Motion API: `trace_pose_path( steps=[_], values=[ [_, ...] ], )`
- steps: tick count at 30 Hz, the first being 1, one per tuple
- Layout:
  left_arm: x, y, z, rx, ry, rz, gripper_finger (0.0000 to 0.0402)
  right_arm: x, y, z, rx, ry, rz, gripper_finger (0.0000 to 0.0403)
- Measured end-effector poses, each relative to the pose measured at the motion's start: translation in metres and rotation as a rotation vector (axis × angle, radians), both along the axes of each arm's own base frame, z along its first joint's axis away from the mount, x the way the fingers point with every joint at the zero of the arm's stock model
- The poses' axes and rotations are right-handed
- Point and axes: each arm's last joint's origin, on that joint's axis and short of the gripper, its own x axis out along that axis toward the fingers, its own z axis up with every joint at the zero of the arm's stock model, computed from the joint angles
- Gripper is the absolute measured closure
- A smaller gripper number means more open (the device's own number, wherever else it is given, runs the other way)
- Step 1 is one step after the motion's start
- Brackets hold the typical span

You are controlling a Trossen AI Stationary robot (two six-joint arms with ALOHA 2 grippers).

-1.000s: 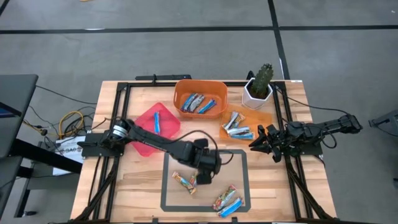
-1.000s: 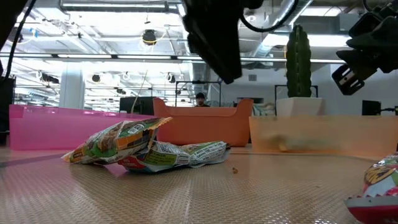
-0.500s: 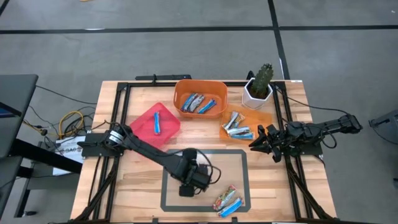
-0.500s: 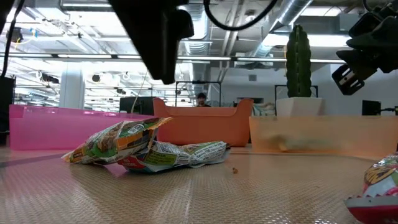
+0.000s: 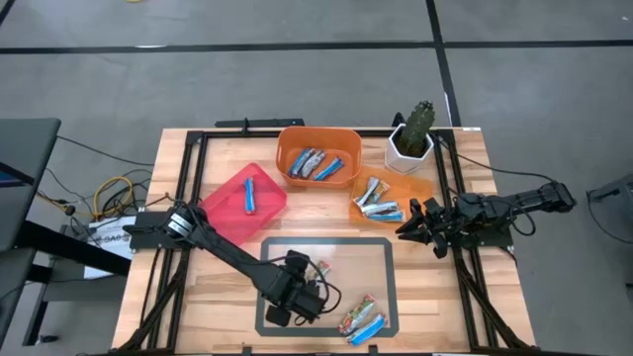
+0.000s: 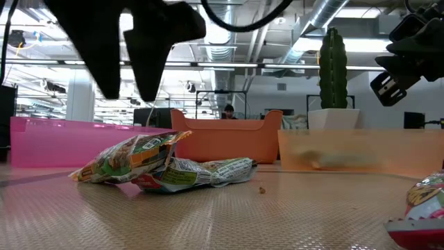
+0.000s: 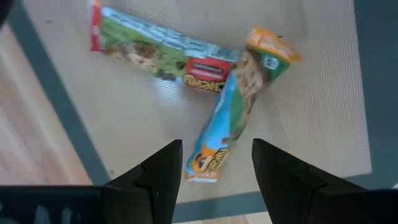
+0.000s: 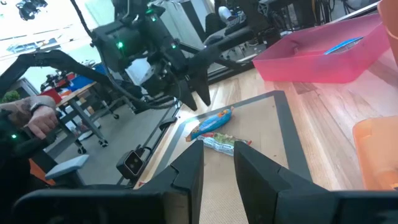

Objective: Pick and place Granola Bars by type
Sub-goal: Put the yellow granola bar into the light orange bin

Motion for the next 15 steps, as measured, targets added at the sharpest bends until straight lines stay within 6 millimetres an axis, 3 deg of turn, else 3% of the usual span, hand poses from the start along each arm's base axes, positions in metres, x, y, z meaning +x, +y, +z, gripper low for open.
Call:
trace_pose_path(
  steps=[15],
  values=[
    [-0.023, 0.006, -0.053, -0.024, -0.059, -0.044, 0.0214, 0.000, 0.000, 0.000, 0.000, 0.000, 0.000, 0.0321]
  ],
)
